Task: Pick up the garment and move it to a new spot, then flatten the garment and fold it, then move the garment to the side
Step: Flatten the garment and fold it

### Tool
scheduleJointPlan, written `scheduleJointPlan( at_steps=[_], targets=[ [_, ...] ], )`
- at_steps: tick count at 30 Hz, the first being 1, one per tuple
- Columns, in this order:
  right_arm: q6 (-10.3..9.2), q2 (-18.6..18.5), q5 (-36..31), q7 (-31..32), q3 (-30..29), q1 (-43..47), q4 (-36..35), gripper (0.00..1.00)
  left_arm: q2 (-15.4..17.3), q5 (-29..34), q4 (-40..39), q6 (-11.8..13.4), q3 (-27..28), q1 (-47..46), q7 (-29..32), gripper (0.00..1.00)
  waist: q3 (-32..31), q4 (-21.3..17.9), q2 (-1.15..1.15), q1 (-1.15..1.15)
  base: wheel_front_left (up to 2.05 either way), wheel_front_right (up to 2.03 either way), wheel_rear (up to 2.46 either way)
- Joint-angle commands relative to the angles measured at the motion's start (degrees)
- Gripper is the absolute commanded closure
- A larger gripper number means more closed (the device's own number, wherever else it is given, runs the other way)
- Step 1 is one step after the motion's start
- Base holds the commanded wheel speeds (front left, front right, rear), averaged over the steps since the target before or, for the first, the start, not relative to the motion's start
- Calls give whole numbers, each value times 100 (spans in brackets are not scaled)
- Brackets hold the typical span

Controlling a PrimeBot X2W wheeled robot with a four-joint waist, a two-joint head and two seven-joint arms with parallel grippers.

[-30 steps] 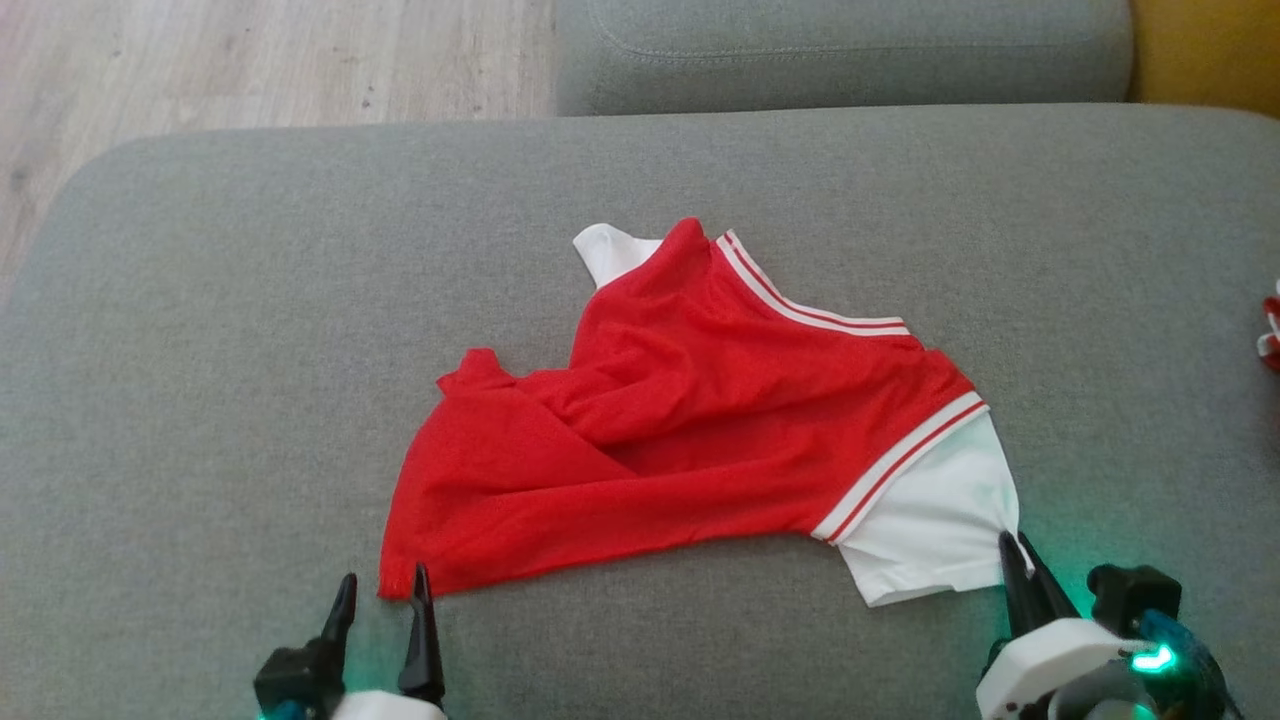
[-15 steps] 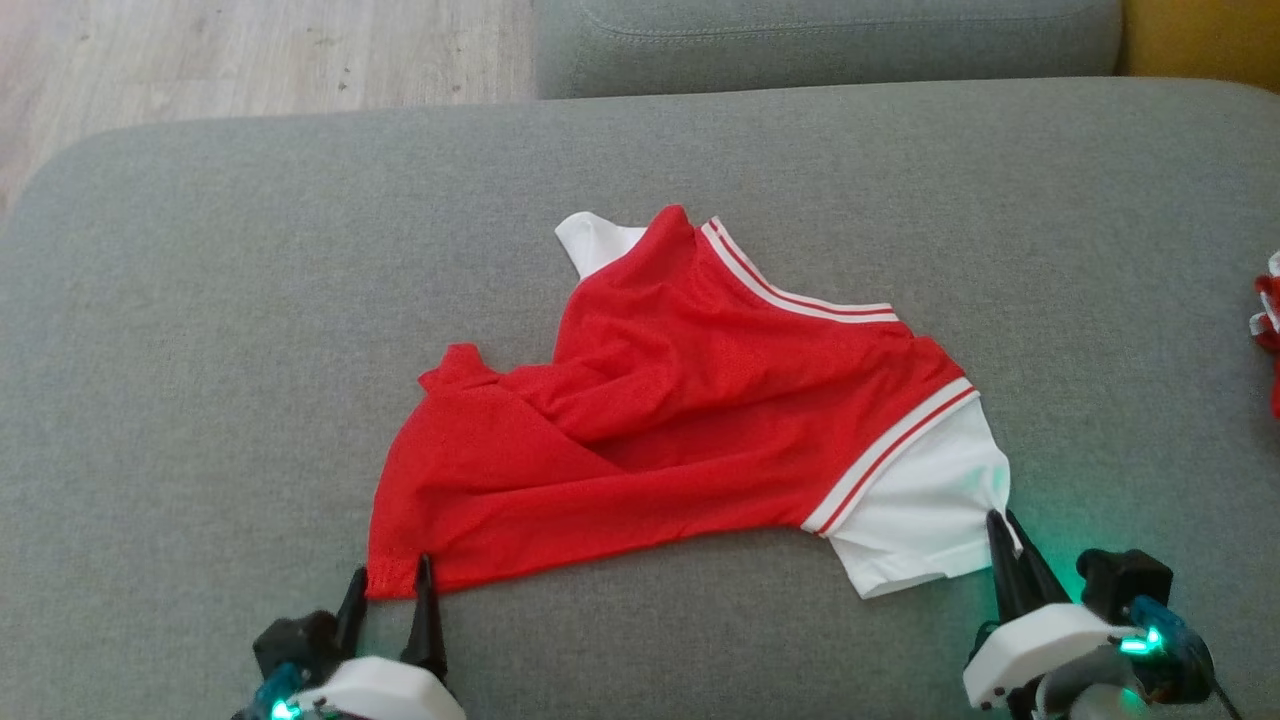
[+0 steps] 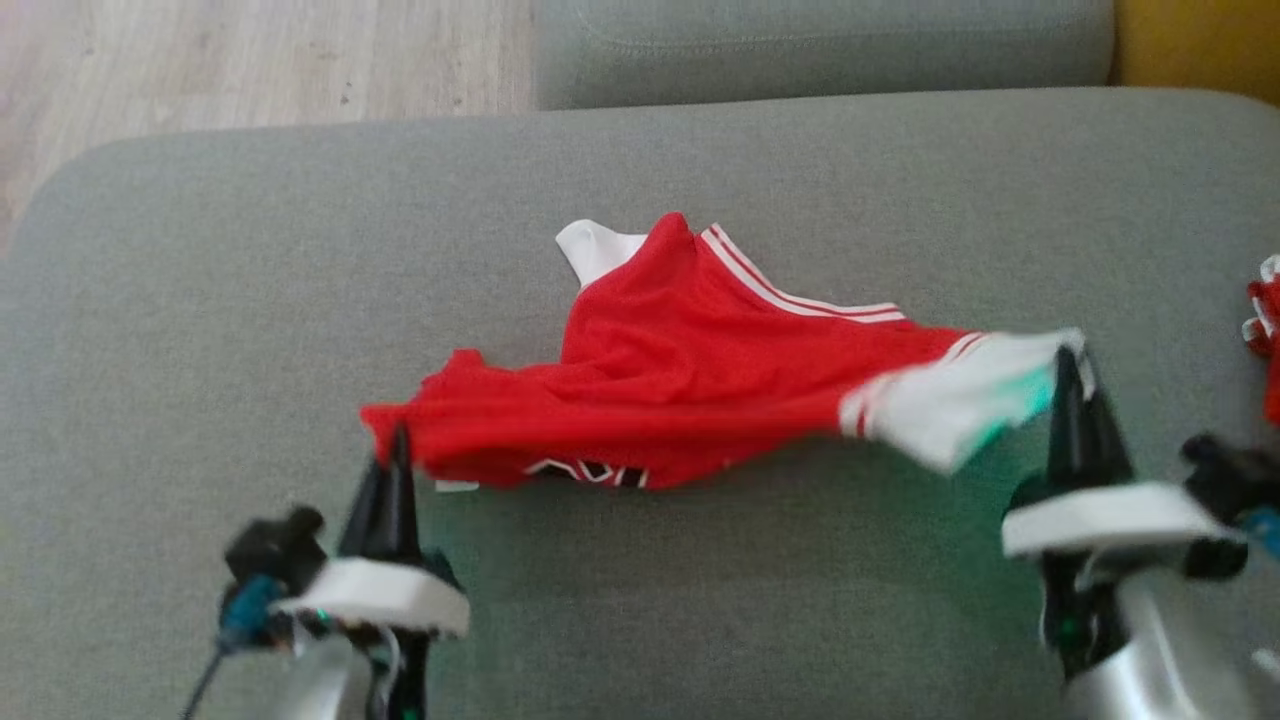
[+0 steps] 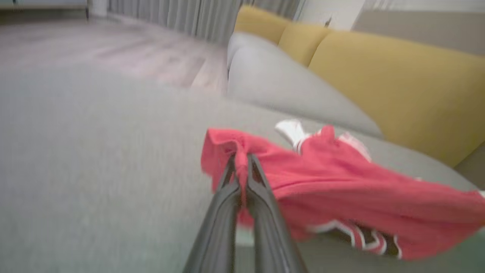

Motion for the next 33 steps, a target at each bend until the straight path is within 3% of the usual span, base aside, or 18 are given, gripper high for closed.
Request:
scheduleJointPlan(
  at_steps=[1, 5, 11, 14, 19, 26, 33],
  targets=[
    [-11, -31, 143, -22, 77, -389, -308, 100, 50, 23, -362, -41, 268, -323, -38, 100, -93, 26, 0, -1, 0, 0, 0],
    [-11, -219, 860, -22, -72, -957, -780, 100, 220, 309, -1245, -106, 300, -914, -38, 100, -324, 111, 0, -1, 0, 0, 0],
    [-11, -880, 1545, 54, 279, -2019, -1322, 100, 900, 157, -1757, -115, 198, -2129, -38, 100, -463, 131, 0, -1, 0, 0, 0],
    [-11, -1084, 1672, 328, 362, -2497, -1617, 100, 1209, 57, -1875, -116, 176, -2656, 87, 100, -455, 124, 0, -1, 0, 0, 0],
    [-11, -1381, 1534, 767, 374, -3265, -1874, 100, 1434, -85, -2011, -107, 235, -3353, 512, 100, -159, 148, 0, -1, 0, 0, 0],
    [-11, -1491, 1209, 1022, 593, -4133, -1487, 100, 1377, 6, -1747, -26, 87, -3965, 789, 100, 496, 156, 0, -1, 0, 0, 0],
    [-11, -1408, 667, 539, 876, -5449, -393, 100, 1298, 317, -840, 280, 130, -4839, 293, 100, 1292, 51, 0, -1, 0, 0, 0]
  ],
)
